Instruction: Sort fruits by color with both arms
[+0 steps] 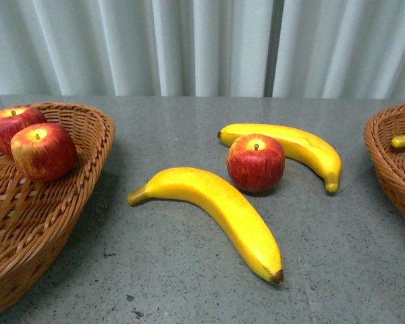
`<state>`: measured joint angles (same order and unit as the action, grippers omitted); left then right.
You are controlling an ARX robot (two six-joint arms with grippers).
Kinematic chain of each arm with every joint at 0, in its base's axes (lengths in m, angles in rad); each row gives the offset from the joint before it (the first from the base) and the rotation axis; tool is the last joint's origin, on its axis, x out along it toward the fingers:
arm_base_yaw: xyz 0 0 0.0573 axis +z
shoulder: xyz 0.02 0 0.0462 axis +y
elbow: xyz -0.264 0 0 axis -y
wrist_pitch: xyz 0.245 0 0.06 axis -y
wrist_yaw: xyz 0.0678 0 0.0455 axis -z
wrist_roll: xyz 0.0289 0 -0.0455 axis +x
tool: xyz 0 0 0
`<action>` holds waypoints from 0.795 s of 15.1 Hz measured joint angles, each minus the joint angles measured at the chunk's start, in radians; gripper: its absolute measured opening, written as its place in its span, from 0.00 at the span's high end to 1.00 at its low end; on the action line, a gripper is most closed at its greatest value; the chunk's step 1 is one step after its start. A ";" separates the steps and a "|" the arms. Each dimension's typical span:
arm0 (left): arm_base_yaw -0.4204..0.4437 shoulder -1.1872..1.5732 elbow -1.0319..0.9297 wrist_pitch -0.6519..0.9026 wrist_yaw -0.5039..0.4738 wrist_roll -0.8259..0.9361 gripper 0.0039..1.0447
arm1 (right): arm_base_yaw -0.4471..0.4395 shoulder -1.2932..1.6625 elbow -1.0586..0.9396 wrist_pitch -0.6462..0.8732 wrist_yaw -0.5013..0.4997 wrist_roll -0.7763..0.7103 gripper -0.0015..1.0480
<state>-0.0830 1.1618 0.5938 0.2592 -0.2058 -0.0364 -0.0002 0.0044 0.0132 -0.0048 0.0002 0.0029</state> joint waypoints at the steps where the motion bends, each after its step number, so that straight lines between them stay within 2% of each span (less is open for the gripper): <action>1: 0.065 -0.018 -0.040 0.002 0.004 -0.064 0.42 | 0.000 0.000 0.000 0.000 0.000 0.000 0.06; 3: 0.143 -0.016 -0.079 0.000 0.015 -0.134 0.43 | 0.000 0.000 0.000 0.000 0.000 0.000 0.06; 4: 0.148 -0.002 -0.089 0.011 0.023 -0.145 0.43 | 0.000 0.000 0.000 0.000 0.000 0.000 0.06; 7: 0.156 0.042 -0.101 0.041 0.057 -0.155 0.08 | 0.000 0.000 0.000 0.000 0.000 0.000 0.06; 8: 0.145 0.039 -0.103 0.037 0.056 -0.158 0.05 | 0.000 0.000 0.000 0.000 0.000 0.000 0.06; 12: 0.045 -0.027 -0.076 0.056 0.057 -0.135 0.06 | 0.000 0.000 0.000 0.000 0.000 0.000 0.06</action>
<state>-0.0380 1.1343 0.5182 0.3153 -0.1490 -0.1719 -0.0002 0.0044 0.0132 -0.0048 0.0002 0.0029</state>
